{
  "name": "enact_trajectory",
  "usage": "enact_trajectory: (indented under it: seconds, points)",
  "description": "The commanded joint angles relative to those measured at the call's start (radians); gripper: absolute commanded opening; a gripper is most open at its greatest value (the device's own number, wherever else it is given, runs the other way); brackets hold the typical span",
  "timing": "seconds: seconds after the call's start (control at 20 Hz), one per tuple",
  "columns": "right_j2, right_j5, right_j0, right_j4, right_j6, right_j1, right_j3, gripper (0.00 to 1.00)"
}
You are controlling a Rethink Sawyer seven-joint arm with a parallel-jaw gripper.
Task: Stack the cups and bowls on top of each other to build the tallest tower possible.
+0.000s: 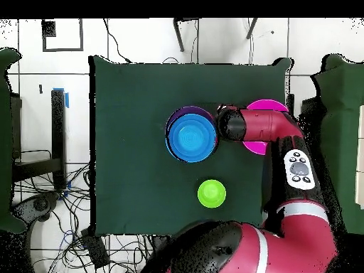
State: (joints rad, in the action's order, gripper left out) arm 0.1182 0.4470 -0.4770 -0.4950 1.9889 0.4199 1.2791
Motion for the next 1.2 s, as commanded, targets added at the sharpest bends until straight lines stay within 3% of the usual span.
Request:
enact_trajectory:
  seconds: [0.05, 0.4, 0.75, 1.05, 1.2]
  points:
    - [0.080, 0.000, -0.065, -0.123, -0.258, 0.004, -0.007, 1.00]
    - [0.106, 0.022, -0.085, -0.142, -0.251, 0.019, 0.012, 1.00]
    - [0.177, 0.074, -0.110, -0.106, -0.273, 0.028, 0.041, 1.00]
    - [0.364, 0.126, -0.201, -0.059, -0.404, 0.019, 0.102, 1.00]
    - [0.406, 0.140, -0.216, -0.056, -0.404, 0.018, 0.122, 1.00]
